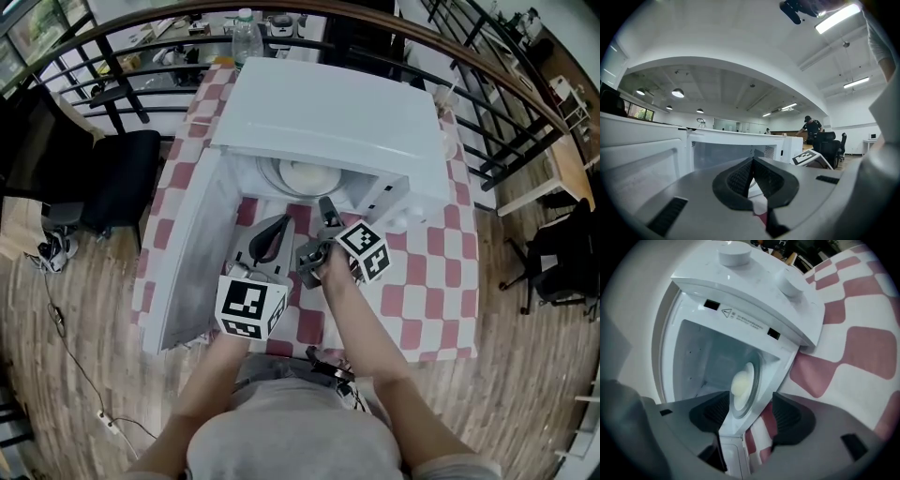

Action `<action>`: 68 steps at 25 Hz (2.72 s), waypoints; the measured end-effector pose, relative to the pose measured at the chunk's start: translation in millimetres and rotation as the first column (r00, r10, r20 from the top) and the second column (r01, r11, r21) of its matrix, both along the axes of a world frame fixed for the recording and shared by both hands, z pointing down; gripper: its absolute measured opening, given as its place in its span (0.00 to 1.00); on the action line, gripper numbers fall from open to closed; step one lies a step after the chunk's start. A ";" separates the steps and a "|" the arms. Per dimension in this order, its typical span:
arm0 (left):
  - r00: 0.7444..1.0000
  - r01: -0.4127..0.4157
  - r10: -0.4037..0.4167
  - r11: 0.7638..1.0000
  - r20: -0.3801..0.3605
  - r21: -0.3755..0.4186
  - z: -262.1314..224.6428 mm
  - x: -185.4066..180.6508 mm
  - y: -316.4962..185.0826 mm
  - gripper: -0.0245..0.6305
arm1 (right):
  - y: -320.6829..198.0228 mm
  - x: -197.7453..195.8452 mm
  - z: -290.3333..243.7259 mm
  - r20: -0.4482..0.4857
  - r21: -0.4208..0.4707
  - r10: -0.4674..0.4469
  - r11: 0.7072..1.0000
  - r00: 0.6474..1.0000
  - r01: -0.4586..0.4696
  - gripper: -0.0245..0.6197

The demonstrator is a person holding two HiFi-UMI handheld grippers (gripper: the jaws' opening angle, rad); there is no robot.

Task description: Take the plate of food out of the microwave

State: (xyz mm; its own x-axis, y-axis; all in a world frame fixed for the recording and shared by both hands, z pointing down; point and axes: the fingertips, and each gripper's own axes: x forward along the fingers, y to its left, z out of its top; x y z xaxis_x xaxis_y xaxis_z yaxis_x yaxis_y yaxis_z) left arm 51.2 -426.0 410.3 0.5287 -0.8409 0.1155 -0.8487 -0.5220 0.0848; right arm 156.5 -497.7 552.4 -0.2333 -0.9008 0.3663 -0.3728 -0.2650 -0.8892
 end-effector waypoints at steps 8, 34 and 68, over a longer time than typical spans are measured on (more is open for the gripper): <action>1.000 -0.010 0.011 1.000 0.018 -0.030 9.9 -2.7 1.3 0.04 | -21.1 -7.1 25.9 0.048 -0.097 0.044 0.995 0.998 -0.039 0.49; 1.000 0.015 -0.013 0.995 0.022 -0.094 26.4 -20.2 7.3 0.04 | -45.0 -9.7 53.8 0.082 -0.306 0.136 0.946 0.987 -0.105 0.49; 1.000 0.023 -0.025 0.995 -0.018 -0.101 25.7 -27.6 7.3 0.04 | -25.4 -13.8 30.8 0.106 -0.203 0.045 0.979 0.993 -0.023 0.22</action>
State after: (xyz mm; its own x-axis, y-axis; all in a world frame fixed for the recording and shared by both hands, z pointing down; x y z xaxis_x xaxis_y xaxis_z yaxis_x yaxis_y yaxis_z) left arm 23.5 -418.7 436.0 0.5117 -0.8379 0.1899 -0.8585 -0.4897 0.1523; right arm 142.7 -523.1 583.2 -0.2527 -0.8191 0.5150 -0.2640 -0.4537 -0.8512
